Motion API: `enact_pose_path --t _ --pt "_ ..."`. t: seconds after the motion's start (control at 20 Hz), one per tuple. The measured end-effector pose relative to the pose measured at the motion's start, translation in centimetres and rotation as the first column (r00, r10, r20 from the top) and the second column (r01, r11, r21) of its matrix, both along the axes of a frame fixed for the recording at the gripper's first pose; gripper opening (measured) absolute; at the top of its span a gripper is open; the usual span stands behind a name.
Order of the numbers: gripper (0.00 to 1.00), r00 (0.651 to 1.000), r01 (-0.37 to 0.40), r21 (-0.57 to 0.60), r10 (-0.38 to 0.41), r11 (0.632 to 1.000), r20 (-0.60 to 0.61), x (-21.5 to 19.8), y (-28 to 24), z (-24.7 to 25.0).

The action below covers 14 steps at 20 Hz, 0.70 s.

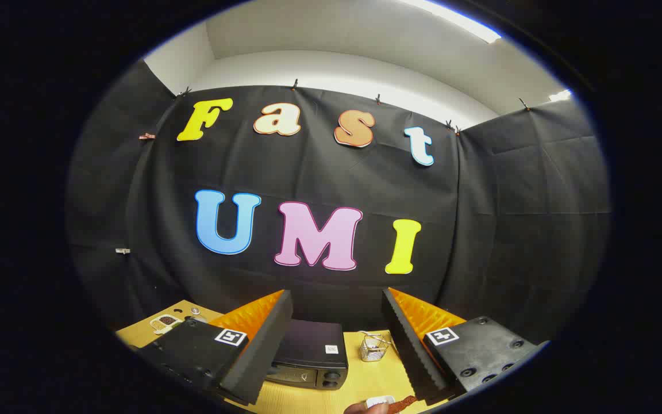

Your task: Open the toaster oven, put the food inside, and close the toaster oven door.

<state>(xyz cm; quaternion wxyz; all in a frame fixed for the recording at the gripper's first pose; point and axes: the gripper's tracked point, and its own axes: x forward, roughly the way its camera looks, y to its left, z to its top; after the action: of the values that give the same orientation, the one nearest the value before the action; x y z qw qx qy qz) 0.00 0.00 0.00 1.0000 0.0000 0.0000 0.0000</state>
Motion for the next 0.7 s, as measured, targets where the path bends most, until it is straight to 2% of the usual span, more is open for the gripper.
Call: enact_pose_path --t 0.7 --pt "0.97 1.0 -0.011 0.017 0.011 1.0 -0.012 -0.1 1.0 -0.8"
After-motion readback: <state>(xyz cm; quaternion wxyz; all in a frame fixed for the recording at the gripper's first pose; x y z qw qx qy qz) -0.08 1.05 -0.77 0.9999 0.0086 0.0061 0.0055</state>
